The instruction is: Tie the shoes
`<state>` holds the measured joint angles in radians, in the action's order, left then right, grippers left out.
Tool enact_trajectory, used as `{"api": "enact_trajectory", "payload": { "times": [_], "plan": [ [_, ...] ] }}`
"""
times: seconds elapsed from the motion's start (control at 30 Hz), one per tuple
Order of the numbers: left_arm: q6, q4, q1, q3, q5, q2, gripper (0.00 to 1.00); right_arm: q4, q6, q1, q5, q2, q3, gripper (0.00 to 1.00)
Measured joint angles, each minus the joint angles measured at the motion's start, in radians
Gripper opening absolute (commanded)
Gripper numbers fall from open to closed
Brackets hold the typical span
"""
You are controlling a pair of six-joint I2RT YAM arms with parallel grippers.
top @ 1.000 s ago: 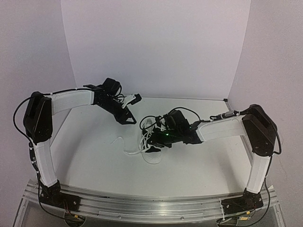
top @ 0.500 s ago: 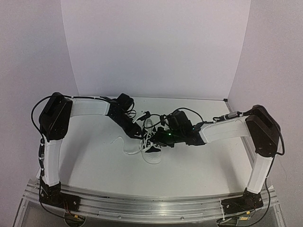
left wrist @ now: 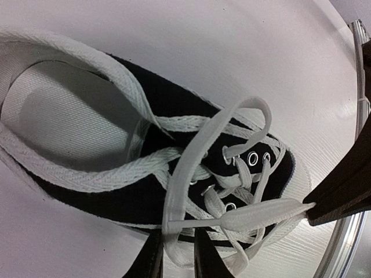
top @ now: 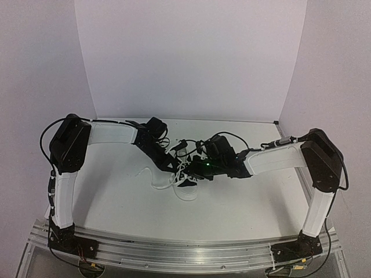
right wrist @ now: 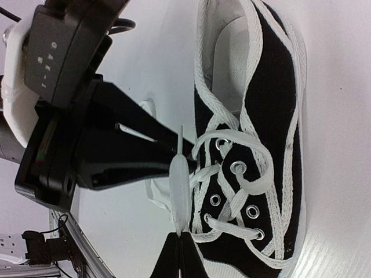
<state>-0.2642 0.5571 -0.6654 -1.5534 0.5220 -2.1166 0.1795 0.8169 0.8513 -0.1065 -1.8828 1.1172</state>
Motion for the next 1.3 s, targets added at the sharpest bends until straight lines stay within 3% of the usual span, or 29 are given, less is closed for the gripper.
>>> {"api": "enact_trajectory", "payload": {
  "times": [0.73, 1.13, 1.2, 1.3],
  "plan": [
    [-0.004, 0.025, 0.001, -0.075, -0.104, 0.023, 0.0, 0.003, -0.046, 0.0, -0.081, 0.001, -0.037, 0.0],
    [0.005, 0.071, 0.004, -0.074, -0.032, 0.093, 0.0, 0.043, -0.021, -0.016, -0.063, -0.134, 0.129, 0.0],
    [0.01, 0.072, 0.007, -0.073, -0.02, 0.093, 0.0, 0.056, -0.014, -0.02, -0.049, -0.158, 0.15, 0.04],
    [0.016, 0.071, 0.011, -0.065, -0.018, 0.093, 0.0, 0.061, -0.012, -0.022, -0.042, -0.194, 0.18, 0.25]
  ]
}}
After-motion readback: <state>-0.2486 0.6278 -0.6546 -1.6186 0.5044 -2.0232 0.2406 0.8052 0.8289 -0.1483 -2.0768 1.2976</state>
